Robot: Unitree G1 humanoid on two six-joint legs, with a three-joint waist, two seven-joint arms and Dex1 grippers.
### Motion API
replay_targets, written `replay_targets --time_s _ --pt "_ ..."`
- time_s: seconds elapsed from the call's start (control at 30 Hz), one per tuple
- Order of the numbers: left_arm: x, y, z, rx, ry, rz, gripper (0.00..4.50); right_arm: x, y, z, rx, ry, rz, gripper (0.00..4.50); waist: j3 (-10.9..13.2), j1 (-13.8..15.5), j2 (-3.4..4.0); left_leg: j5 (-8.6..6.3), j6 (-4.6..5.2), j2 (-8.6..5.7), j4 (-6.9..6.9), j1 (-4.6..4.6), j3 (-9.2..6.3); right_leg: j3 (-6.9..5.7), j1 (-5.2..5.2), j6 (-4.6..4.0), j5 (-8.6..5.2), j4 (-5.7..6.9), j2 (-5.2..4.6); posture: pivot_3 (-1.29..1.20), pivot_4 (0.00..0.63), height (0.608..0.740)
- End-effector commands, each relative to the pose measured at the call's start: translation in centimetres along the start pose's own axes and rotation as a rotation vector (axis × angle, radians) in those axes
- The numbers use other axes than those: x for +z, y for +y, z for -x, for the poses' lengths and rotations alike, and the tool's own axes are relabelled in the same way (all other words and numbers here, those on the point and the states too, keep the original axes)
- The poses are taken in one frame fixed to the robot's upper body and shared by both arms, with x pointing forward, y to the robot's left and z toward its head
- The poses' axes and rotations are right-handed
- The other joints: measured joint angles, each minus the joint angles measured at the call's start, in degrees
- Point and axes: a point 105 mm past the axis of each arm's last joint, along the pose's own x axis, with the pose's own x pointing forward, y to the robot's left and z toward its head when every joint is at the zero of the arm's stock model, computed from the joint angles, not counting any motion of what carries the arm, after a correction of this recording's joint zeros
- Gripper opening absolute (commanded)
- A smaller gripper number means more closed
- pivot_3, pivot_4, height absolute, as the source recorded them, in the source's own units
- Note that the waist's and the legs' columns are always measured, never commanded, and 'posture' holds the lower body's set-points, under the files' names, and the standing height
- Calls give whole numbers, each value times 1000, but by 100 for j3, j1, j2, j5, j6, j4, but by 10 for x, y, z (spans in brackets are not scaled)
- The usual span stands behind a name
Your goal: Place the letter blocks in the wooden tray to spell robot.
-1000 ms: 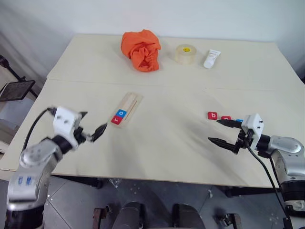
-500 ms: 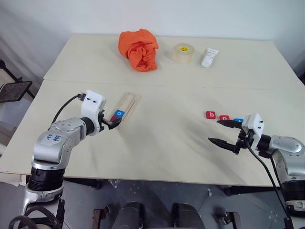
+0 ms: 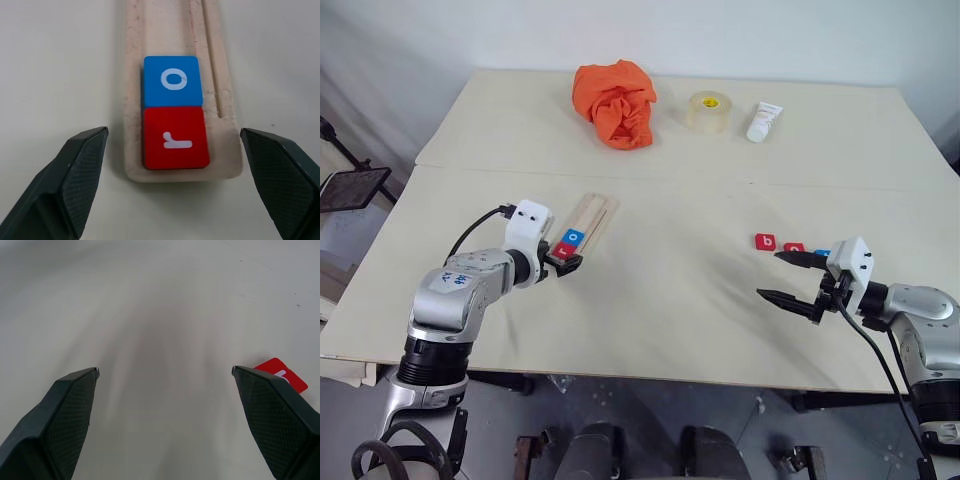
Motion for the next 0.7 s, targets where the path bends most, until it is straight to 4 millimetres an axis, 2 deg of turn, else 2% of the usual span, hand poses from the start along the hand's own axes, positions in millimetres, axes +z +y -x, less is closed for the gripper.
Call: replay_targets --time_s 0.03,0.33,0.5,0.7 --pt "9 -2 -2 -3 -24 -10 4500 14 -5 5 -13 -16 54 4464 0 1 0 0 0 0 0 0 0 0 0 0 0 0 0 0 150 740" --pt "-2 -5 -12 -11 29 9 4500 15 -5 4 -10 -17 58 4464 0 7 0 0 0 -1 4 0 0 0 3 0 0 1 -1 0 150 740" --pt "-11 2 -15 43 77 17 3385 16 -5 4 -14 -16 61 4500 -1 7 2 0 0 -1 10 3 0 0 5 0 0 7 -1 0 150 740" --pt "-2 1 -13 23 -24 -49 3386 18 -7 6 -20 -13 66 4500 -2 3 3 1 -1 0 18 6 1 6 7 0 0 12 -1 0 150 740"
